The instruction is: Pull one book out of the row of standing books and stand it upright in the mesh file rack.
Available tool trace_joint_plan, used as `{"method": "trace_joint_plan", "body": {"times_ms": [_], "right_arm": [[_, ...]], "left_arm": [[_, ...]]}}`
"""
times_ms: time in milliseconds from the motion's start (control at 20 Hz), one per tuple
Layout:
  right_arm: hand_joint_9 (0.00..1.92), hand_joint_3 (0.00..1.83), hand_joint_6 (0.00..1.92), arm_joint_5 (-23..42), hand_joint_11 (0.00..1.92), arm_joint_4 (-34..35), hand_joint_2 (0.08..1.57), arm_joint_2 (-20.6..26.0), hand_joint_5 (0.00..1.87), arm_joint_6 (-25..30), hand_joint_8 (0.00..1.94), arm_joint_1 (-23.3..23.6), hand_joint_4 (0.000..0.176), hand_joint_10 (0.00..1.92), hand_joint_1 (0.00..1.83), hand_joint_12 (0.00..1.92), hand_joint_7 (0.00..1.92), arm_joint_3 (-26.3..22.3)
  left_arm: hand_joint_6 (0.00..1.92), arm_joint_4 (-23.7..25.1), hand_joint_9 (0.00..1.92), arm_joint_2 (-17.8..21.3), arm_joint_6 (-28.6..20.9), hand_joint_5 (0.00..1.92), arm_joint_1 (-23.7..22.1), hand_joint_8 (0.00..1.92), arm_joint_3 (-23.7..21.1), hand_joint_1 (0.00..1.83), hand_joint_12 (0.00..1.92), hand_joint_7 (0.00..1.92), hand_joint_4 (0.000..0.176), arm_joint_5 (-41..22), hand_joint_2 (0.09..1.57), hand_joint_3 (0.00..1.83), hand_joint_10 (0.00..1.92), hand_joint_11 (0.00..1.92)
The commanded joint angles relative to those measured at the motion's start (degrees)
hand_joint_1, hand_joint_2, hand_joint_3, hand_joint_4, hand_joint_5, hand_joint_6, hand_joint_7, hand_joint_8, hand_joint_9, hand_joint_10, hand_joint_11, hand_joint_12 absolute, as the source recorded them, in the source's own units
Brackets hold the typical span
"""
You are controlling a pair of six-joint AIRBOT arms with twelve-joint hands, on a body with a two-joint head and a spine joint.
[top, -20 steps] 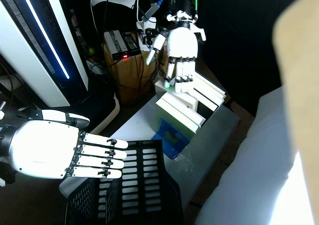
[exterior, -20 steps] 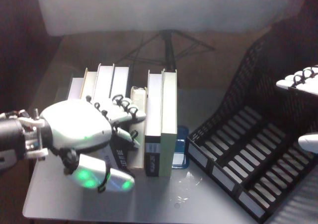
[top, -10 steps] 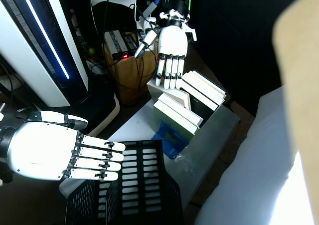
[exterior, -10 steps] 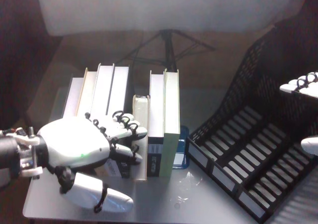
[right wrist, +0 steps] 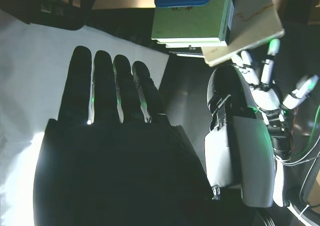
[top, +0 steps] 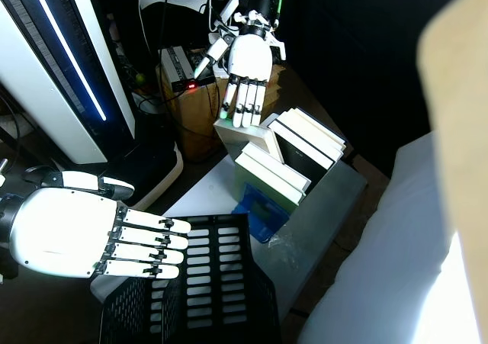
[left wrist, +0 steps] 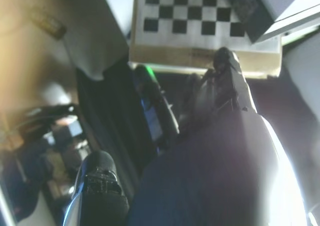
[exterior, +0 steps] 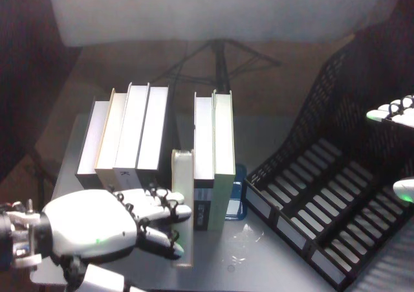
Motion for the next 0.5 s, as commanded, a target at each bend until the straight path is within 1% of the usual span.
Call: {"method": "trace_joint_plan", "body": {"times_ms": [0,50,100,150,200,250,300,350,400,450], "right_arm": [[0.0,0.0,0.0,5.9,0.0,0.8,1.25,0.6,0.0,0.2,0.0,-0.2,0.0,0.0,0.28,0.0,0.0,0.0],[0.0,0.0,0.0,5.9,0.0,0.9,1.25,0.6,0.0,0.2,0.0,-0.2,0.0,0.0,0.28,0.0,0.0,0.0],[0.0,0.0,0.0,5.9,0.0,0.9,1.25,0.6,0.0,0.2,0.0,-0.3,0.0,0.0,0.26,0.0,0.0,0.0],[0.0,0.0,0.0,5.9,0.0,1.0,1.25,0.6,0.0,0.2,0.0,-0.3,0.0,0.0,0.26,0.0,0.0,0.0],[0.0,0.0,0.0,5.9,0.0,1.1,1.25,0.6,0.0,0.2,0.0,-0.4,0.0,0.0,0.27,0.0,0.0,0.0],[0.0,0.0,0.0,5.9,0.0,1.2,1.25,0.6,0.0,0.2,0.0,-0.4,0.0,0.0,0.27,0.0,0.0,0.0],[0.0,0.0,0.0,5.9,0.0,1.3,1.25,0.6,0.0,0.2,0.0,-0.5,0.0,0.0,0.27,0.0,0.0,0.0],[0.0,0.0,0.0,5.9,0.0,1.3,1.25,0.6,0.0,0.2,0.0,-0.5,0.0,0.0,0.27,0.0,0.0,0.0],[0.0,0.0,0.0,5.9,0.0,1.3,1.25,0.6,0.0,0.2,0.0,-0.5,0.0,0.0,0.26,0.0,0.0,0.0],[0.0,0.0,0.0,5.9,0.0,1.3,1.25,0.6,0.0,0.2,0.0,-0.5,0.0,0.0,0.26,0.0,0.0,-0.1]], "left_arm": [[0.04,-0.7,0.0,-0.1,-1.0,0.67,0.6,0.0,-0.3,0.0,0.0,0.0,0.0,-2.3,1.11,0.0,0.0,0.0],[0.04,-0.8,0.0,0.3,-1.6,0.67,0.9,0.0,-0.4,0.0,0.0,0.0,0.0,-2.8,1.11,0.0,0.0,0.0],[0.0,-0.8,0.0,0.8,-1.9,0.5,1.2,0.0,-0.8,0.0,0.0,0.0,0.0,-3.4,1.13,0.01,0.0,0.0],[0.0,-0.9,0.0,1.4,-1.6,0.45,1.2,0.0,-1.3,0.0,0.0,0.0,0.0,-4.2,1.13,0.01,0.0,0.0],[0.0,-1.2,0.0,1.8,-1.6,0.44,1.2,0.0,-1.5,0.0,0.0,0.0,0.0,-5.2,1.18,0.03,0.0,0.0],[0.0,-1.6,0.0,2.1,-1.6,0.44,1.0,0.0,-1.5,0.0,0.0,0.0,0.0,-6.1,1.18,0.03,0.0,0.0],[0.0,-2.0,0.0,2.6,-1.6,0.44,0.5,0.0,-1.6,0.0,0.0,0.0,0.0,-7.5,1.32,0.03,0.0,0.0],[0.0,-2.2,0.0,3.1,-1.6,0.33,0.1,0.0,-1.8,0.0,0.0,0.0,0.0,-8.9,1.38,0.02,0.0,0.0],[0.0,-2.5,0.0,3.7,-1.6,0.25,-0.3,0.0,-2.1,0.0,0.0,0.0,0.006,-10.0,1.41,0.02,0.0,0.0],[0.0,-2.9,0.0,4.4,-2.3,0.22,-0.4,0.0,-2.3,0.0,0.0,0.0,0.017,-11.6,1.42,0.02,0.0,0.0]]}}
